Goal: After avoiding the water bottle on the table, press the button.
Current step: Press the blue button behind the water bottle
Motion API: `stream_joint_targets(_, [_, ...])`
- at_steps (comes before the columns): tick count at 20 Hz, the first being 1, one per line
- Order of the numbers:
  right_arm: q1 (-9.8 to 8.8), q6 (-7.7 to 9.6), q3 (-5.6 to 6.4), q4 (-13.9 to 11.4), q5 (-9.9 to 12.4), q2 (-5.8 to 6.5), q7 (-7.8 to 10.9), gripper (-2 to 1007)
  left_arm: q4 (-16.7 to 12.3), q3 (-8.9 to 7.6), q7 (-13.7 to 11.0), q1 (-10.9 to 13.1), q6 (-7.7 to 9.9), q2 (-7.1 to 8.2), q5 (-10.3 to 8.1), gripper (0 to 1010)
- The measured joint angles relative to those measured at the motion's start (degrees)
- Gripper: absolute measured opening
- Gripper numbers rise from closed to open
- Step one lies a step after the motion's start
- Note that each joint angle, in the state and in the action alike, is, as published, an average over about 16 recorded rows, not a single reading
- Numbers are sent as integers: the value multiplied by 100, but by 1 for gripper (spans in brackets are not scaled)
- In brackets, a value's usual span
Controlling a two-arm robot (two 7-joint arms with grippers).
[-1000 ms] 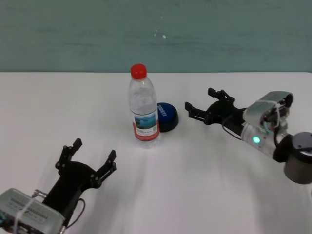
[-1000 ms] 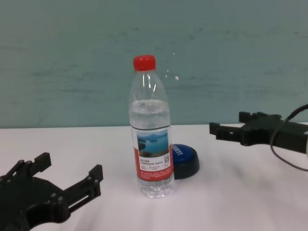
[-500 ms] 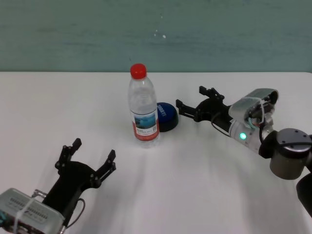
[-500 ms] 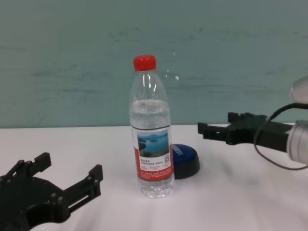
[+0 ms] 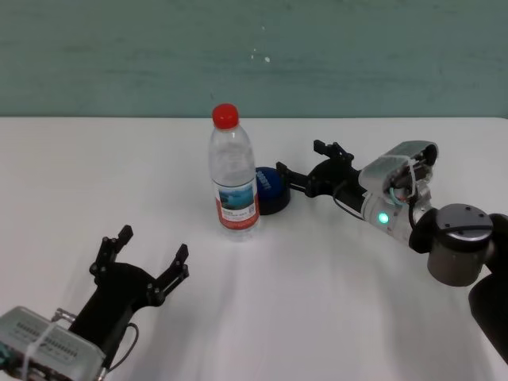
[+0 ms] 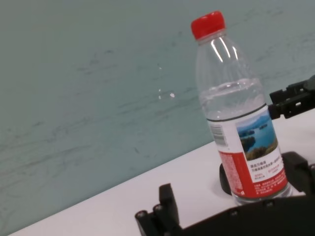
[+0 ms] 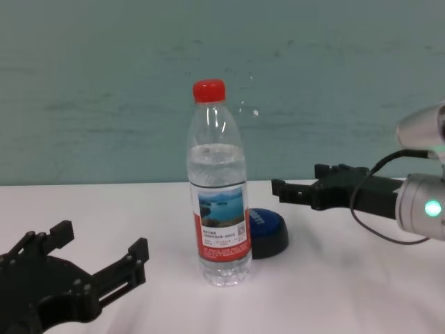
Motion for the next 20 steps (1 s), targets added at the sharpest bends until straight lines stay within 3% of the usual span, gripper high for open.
stream_joint_targets(20, [273, -103, -23, 579, -200, -264, -4, 1004, 0, 0, 0, 0, 0, 0, 0, 1000])
